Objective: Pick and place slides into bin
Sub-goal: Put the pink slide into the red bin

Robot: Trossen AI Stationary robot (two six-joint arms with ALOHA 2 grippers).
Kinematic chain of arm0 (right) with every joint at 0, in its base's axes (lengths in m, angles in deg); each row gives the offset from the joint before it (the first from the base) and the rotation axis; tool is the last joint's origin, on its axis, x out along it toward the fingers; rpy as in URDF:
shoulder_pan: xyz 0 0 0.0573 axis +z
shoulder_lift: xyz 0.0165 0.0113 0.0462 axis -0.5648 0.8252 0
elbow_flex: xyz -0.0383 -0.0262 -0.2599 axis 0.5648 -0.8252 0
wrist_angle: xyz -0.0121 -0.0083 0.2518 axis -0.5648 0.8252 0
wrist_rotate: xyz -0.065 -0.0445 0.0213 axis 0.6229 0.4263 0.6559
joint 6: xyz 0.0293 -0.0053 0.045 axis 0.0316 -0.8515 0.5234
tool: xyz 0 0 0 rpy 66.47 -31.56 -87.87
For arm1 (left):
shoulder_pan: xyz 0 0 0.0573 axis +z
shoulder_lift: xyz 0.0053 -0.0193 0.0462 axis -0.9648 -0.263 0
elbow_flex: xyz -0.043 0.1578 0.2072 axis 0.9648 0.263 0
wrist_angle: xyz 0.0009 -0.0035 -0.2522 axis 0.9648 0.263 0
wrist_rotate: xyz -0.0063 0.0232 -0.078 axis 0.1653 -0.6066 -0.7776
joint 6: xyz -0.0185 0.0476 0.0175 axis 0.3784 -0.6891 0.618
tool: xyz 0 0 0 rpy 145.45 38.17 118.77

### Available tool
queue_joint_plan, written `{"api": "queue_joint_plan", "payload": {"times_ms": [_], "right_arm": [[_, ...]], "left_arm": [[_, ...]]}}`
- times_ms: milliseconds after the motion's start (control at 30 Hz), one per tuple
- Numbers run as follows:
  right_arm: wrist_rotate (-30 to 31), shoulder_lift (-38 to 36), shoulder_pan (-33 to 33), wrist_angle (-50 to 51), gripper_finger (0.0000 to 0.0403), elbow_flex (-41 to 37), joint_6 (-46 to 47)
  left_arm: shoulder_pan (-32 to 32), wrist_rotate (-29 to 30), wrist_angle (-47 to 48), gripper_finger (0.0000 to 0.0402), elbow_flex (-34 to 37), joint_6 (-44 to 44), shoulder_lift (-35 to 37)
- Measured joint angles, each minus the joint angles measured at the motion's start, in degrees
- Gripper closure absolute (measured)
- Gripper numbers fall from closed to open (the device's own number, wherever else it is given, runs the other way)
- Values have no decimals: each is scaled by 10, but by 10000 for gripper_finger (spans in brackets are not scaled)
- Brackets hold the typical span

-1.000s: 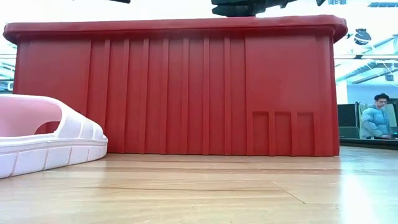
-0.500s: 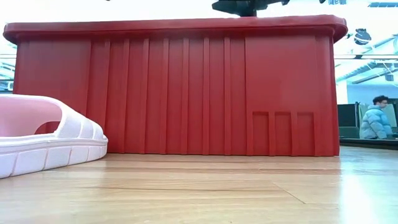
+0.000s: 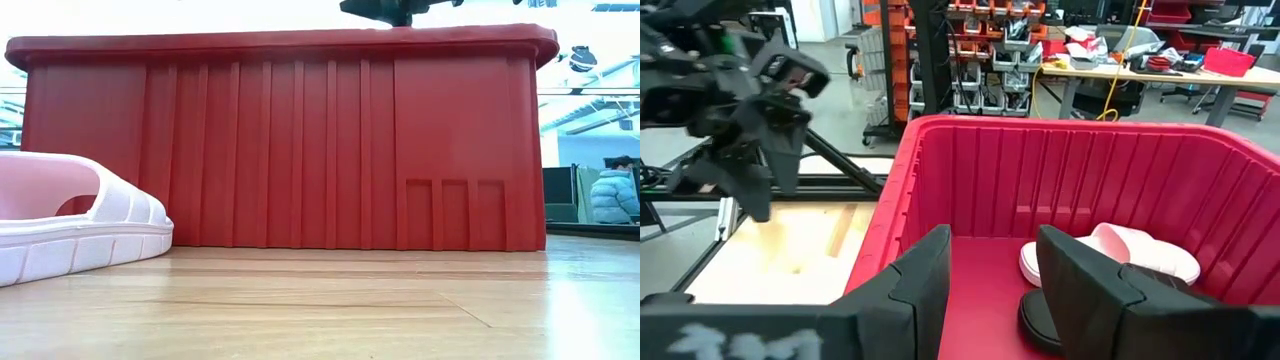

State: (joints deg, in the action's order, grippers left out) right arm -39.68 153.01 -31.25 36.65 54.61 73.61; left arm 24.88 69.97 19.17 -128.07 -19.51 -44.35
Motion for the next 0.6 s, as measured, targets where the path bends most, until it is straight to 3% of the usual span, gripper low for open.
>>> {"api": "queue_joint_plan", "payload": {"times_ms": [233,600], "right_arm": [[-2,0,0,5,264,0,17],[-4,0,7,14,264,0,28]], "left_arm": [[-22,-33,69,211,-63,88,-64],[-27,-114,105,211,-71,187,-124]]}}
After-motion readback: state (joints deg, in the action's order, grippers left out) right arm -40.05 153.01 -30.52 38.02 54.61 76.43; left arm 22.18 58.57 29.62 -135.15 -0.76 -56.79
